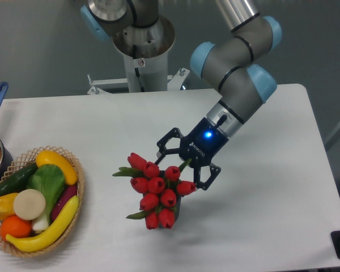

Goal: Pick up the flowers from the vase
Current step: 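Lower the gripper around the tulip stems and close on them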

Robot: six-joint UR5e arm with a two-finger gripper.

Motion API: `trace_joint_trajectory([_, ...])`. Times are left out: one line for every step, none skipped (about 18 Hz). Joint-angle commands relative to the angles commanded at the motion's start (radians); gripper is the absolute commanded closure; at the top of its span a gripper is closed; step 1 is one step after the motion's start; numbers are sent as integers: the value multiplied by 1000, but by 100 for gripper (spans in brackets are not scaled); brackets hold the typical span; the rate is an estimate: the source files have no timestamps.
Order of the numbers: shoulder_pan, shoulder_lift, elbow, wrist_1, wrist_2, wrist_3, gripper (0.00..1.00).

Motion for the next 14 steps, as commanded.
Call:
trace_joint_trajectory([-6,-5,0,0,0,-2,1])
trace_joint_trajectory([-8,-9,0,0,0,-2,9])
trace_joint_trajectory([-8,-14,0,0,0,-2,17])
trace_joint_trajectory([-8,-14,2,2,0,-2,27])
trace_joint_trajectory([-8,-14,3,2,0,-2,40])
trace_joint_trajectory([-8,-14,5,2,0,-2,49])
trace_joint_trajectory([-8,-14,6,2,0,-2,58])
trace_joint_trajectory([-8,-14,6,0,0,-2,64])
trace_joint_trajectory([-8,-14,8,2,0,-2,69])
trace_joint_trajectory([-8,-14,8,2,2,-2,74])
trace_joint_trajectory([-6,-12,9,2,0,-2,79])
trace_joint_trajectory([-6,-11,9,2,0,-2,81])
trace_joint_trajectory([-5,-11,9,2,0,-2,81])
trace_joint_trajectory([-5,-9,9,0,0,-2,81])
